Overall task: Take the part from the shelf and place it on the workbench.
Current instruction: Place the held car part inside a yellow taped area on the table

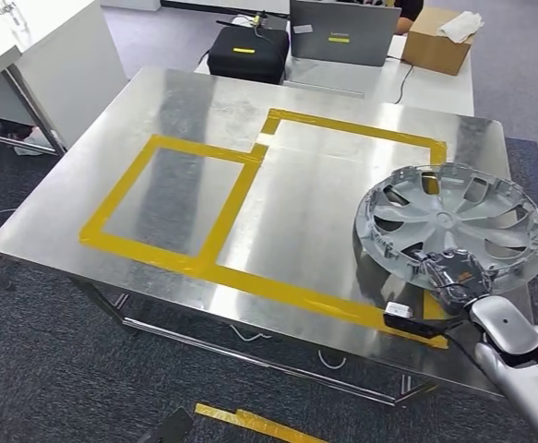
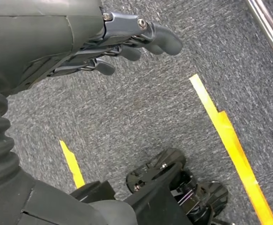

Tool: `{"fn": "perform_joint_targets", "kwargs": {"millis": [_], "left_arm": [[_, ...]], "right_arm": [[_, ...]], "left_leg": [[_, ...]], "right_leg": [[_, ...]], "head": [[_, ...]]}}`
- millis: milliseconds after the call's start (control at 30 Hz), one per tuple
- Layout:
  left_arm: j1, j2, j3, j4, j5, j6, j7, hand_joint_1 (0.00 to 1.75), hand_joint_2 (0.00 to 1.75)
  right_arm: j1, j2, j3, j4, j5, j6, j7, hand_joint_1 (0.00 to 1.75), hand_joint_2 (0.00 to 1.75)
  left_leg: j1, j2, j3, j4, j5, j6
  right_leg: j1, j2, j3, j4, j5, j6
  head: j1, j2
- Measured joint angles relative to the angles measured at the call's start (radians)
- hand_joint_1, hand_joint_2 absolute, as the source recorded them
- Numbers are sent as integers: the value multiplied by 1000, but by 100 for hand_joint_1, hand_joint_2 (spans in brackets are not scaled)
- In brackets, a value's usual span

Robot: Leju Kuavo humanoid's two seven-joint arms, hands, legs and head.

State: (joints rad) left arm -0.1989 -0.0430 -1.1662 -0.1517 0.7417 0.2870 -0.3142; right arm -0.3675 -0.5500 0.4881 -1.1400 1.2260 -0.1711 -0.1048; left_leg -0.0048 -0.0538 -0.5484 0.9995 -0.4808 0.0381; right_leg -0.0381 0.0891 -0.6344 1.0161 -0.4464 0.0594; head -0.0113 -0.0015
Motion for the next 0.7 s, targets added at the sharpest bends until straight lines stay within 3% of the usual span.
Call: {"fn": "perform_joint_targets", "kwargs": {"millis": [33,100,167,200,233,300,367,467,533,633,667,700], "left_arm": [[-1,-2,-3,0,-1,-1,1,0,175],[1,-4,-7,0,-4,-2,4,0,175],[4,-6,-12,0,-7,-3,7,0,175],[5,-7,-14,0,-8,-3,8,0,175],[5,-8,-15,0,-8,-3,9,0,175],[3,-9,-17,0,-8,-3,9,0,175],[1,-10,-19,-1,-9,-3,11,0,175],[1,-11,-25,0,-16,-1,20,0,175],[0,-10,-30,0,-21,6,26,0,175],[-1,-10,-36,0,-29,25,46,0,175],[-1,-10,-39,0,-32,31,53,0,175],[0,-10,-42,0,-34,36,60,0,175]], "right_arm": [[-16,9,15,23,6,-16,3,175,175],[-45,34,47,61,20,-50,5,175,175],[-60,62,81,86,32,-75,8,175,175],[-63,75,97,95,36,-82,10,175,175],[-65,85,109,101,37,-86,12,175,175],[-73,98,127,110,38,-90,15,175,175],[-85,105,139,117,39,-100,13,175,175],[-94,128,161,124,48,-130,10,175,175],[-97,145,177,127,54,-147,12,175,175],[-99,167,196,130,56,-177,15,175,175],[-97,172,202,131,57,-190,15,175,175],[-94,176,208,132,59,-205,14,175,175]], "left_leg": [[1,7,-1,-8,8,6],[-1,24,-7,-14,17,13],[-5,40,-16,-13,21,15],[-6,46,-19,-12,23,14],[-6,51,-21,-10,24,13],[-7,57,-23,-4,23,9],[-11,60,-30,7,21,1],[-10,63,-38,13,25,-14],[-7,62,-47,36,5,-26],[0,59,-116,204,-90,-44],[3,59,-142,265,-113,-47],[5,59,-154,297,-118,-48]], "right_leg": [[2,-25,-13,22,-19,2],[5,-73,-63,133,-86,4],[5,-82,-107,248,-134,8],[5,-83,-106,263,-134,10],[5,-85,-82,234,-115,10],[5,-92,2,104,-67,10],[8,-97,63,6,-49,2],[13,-94,70,-10,-46,-18],[11,-93,68,-12,-39,-30],[8,-93,61,-13,-33,-40],[8,-92,58,-13,-32,-42],[8,-92,56,-13,-31,-42]], "head": [[3,0],[8,0],[9,0],[9,0],[9,0],[9,0],[9,0],[8,0],[7,0],[3,0],[3,0],[3,0]]}}
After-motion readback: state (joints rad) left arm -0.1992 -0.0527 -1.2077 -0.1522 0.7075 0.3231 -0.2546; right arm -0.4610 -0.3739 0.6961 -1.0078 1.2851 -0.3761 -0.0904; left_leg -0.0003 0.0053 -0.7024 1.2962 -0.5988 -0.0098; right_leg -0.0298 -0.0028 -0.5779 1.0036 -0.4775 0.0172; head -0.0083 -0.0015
